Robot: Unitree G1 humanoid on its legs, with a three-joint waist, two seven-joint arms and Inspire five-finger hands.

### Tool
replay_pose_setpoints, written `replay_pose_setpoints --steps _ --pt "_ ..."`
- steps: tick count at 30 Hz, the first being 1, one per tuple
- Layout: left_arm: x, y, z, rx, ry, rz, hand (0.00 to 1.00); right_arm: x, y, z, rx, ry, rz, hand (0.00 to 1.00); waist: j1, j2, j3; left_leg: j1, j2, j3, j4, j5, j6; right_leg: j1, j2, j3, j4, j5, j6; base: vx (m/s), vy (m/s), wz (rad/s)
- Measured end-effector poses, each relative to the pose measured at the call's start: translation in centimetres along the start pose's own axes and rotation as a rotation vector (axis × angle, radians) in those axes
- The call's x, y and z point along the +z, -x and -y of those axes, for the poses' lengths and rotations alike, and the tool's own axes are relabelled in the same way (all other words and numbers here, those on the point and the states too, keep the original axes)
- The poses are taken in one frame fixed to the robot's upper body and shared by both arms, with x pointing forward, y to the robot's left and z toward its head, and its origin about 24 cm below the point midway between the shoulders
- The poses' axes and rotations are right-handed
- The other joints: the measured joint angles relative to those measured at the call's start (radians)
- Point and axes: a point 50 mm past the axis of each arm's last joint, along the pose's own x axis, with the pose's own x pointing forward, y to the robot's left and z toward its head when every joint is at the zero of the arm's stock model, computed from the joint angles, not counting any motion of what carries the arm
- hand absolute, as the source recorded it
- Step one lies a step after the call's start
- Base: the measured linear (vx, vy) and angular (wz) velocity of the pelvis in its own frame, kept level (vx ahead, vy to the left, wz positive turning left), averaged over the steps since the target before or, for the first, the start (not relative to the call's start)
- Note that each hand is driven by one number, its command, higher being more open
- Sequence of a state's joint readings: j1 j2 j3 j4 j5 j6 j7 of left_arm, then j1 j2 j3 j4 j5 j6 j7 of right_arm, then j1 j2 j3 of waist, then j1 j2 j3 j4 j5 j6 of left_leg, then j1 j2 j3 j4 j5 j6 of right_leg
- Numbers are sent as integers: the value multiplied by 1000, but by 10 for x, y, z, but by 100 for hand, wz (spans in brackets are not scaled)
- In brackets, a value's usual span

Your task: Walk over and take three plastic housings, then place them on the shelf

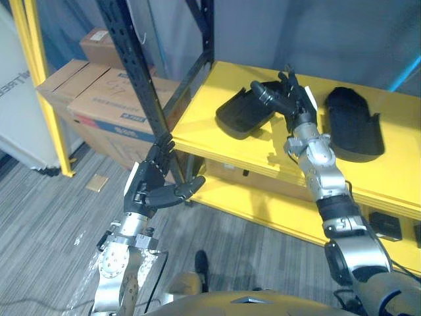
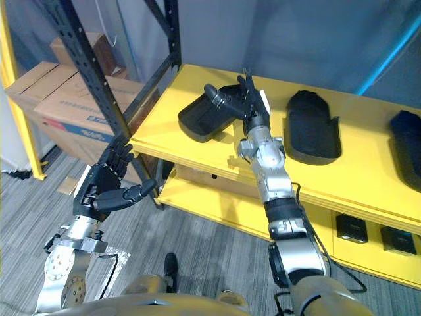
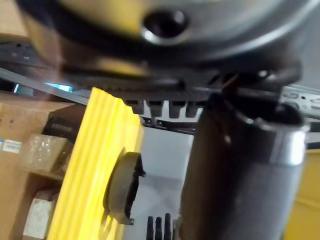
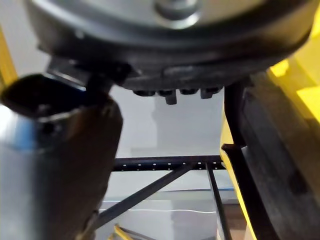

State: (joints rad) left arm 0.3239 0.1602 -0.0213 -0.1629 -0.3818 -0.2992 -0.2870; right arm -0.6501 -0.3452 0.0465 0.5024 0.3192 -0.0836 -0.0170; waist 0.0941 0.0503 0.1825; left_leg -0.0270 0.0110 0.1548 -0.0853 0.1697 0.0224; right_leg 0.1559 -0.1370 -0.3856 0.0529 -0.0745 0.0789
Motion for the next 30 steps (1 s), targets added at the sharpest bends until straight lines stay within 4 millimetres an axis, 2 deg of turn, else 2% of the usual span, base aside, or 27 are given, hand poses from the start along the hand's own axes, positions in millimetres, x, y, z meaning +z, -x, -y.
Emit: replay_pose_setpoints --steps 1,5,11,18,23,26,30 --pt "-2 0 1 -10 0 -13 100 1 -2 2 -17 9 -13 100 12 0 4 -1 0 0 0 0 0 0 0 0 0 0 0 -8 22 3" --pt "-5 2 2 -16 2 -31 100 2 -10 6 -75 77 -41 100 15 2 11 -4 0 -3 0 0 0 -2 1 0 2 -1 -2 0 0 0" --pt "-10 1 10 -38 25 -48 100 26 -20 24 -224 165 30 100 15 20 42 -20 3 -5 1 8 4 -26 1 3 19 -2 -3 0 0 0" --pt "-19 8 13 -35 46 -91 100 39 -19 37 -350 191 101 100 8 22 43 -18 5 1 1 7 2 -30 1 12 21 -7 -8 19 -13 -3" --pt "-21 8 17 -46 55 -95 100 33 -19 39 -332 202 25 100 5 34 49 -13 11 4 1 6 -2 -34 1 19 38 -16 -14 -4 -5 -1" --pt "-22 7 20 -49 62 -101 100 27 -19 40 -288 214 -41 100 6 53 59 -16 17 4 1 7 -6 -49 1 22 61 -24 -16 -38 2 -2" --pt "-25 8 18 -37 61 -111 100 13 -19 50 -253 223 -137 100 11 66 70 -20 21 1 0 11 -11 -63 1 21 87 -35 -20 -17 -6 1"
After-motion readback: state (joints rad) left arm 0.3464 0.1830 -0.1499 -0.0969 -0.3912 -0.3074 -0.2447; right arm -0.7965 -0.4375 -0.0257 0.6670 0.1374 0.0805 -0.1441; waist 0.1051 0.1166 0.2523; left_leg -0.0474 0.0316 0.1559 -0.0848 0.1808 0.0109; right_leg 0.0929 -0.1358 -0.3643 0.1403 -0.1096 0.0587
